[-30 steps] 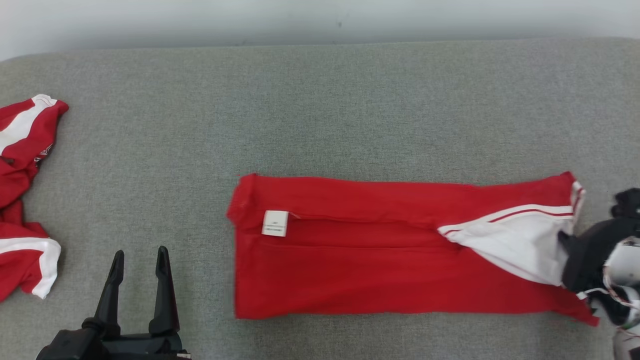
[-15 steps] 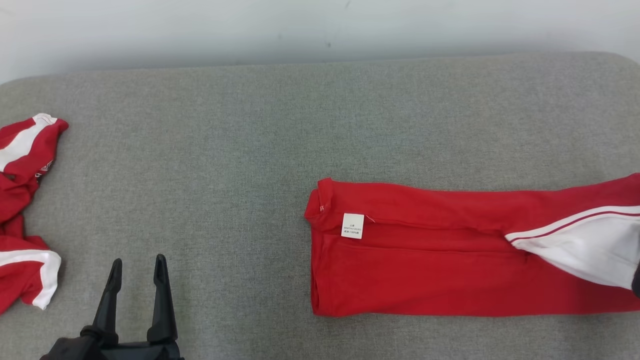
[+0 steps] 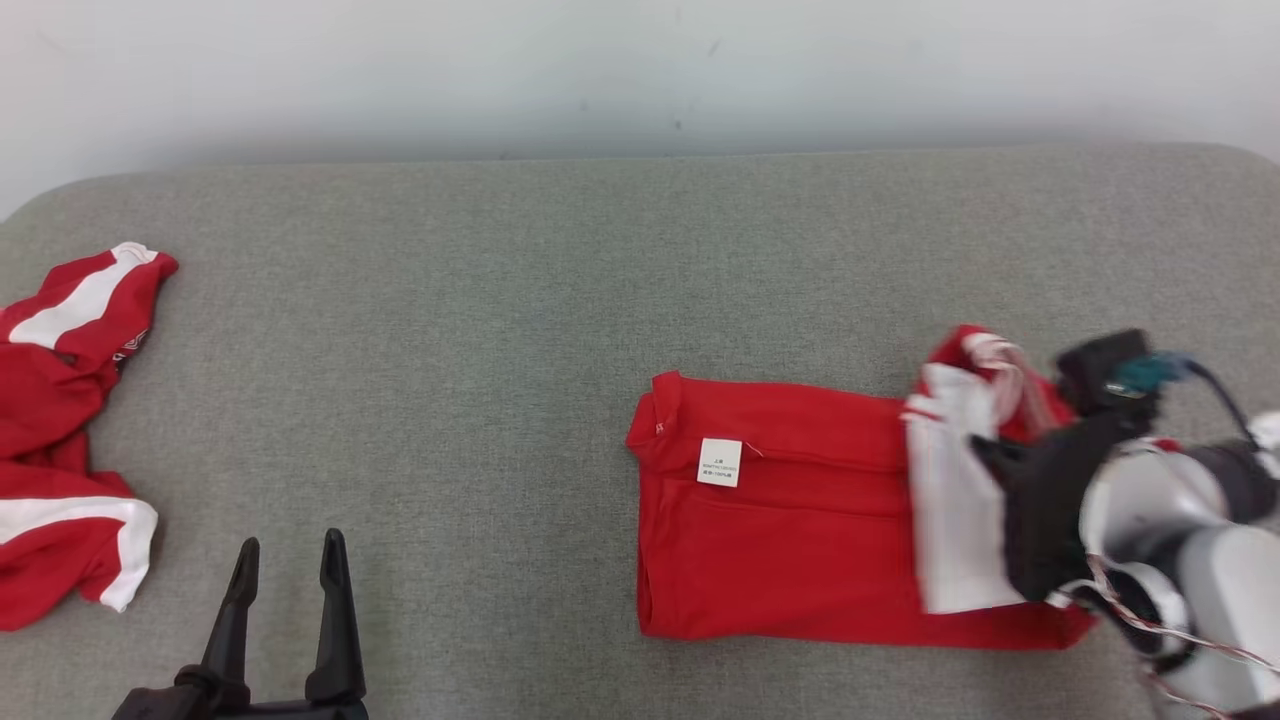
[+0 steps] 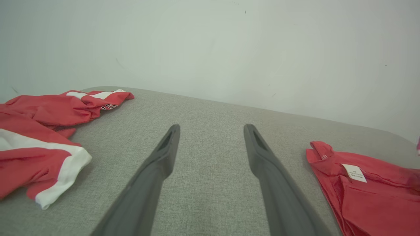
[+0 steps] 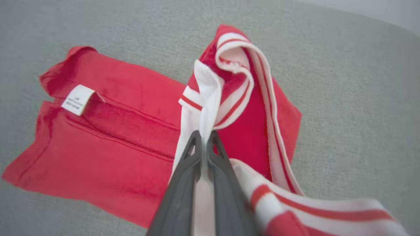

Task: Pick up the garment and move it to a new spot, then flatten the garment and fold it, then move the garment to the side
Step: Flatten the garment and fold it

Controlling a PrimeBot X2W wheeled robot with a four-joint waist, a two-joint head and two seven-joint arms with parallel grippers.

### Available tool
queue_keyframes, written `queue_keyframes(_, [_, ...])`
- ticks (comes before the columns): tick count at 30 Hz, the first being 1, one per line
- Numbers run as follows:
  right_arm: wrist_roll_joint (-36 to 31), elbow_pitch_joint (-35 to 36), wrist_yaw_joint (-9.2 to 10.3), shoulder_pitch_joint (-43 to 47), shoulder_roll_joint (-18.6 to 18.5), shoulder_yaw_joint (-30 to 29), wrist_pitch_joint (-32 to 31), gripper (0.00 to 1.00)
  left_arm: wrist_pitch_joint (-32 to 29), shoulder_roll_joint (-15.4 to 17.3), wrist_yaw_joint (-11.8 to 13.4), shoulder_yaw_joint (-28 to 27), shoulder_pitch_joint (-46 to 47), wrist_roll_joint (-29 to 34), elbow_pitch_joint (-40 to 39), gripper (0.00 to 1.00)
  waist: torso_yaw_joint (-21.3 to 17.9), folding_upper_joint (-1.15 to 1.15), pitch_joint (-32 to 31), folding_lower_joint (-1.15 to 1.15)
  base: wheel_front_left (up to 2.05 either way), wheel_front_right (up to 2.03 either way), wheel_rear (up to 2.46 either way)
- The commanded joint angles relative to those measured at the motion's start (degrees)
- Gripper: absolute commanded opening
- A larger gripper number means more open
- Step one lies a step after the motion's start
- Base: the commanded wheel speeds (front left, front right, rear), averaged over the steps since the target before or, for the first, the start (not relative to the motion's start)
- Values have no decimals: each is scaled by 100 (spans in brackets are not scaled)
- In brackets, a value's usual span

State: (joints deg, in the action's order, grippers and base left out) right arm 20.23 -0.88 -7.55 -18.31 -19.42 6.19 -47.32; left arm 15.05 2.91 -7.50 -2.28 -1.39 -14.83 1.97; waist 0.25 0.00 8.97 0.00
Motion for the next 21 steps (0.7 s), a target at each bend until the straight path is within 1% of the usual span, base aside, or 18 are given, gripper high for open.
queue_keyframes(1, [111,-121,15,-314,105,394,-42,0,16,-2,6,2,-87,-75,19,100,61,0,-5,0,0,0,0])
queue_keyframes(2, [153,-202,15,-450,141,565,-35,0,16,-4,6,19,-76,-70,28,100,86,0,0,0,0,0,0])
queue_keyframes(3, [153,-202,15,-450,141,565,-35,0,16,-4,6,19,-76,-70,28,100,86,0,0,0,0,0,0])
queue_keyframes(5, [240,-401,14,-720,268,879,-4,0,16,-2,6,43,-38,-92,35,100,145,0,16,0,0,0,0])
queue_keyframes(12, [420,-1287,14,-1505,621,1718,225,0,16,0,6,167,119,-160,58,100,456,0,119,0,0,0,0])
queue_keyframes(21, [670,-2195,14,-2065,892,2347,585,0,16,-3,6,183,178,-232,88,100,730,0,245,0,0,0,0])
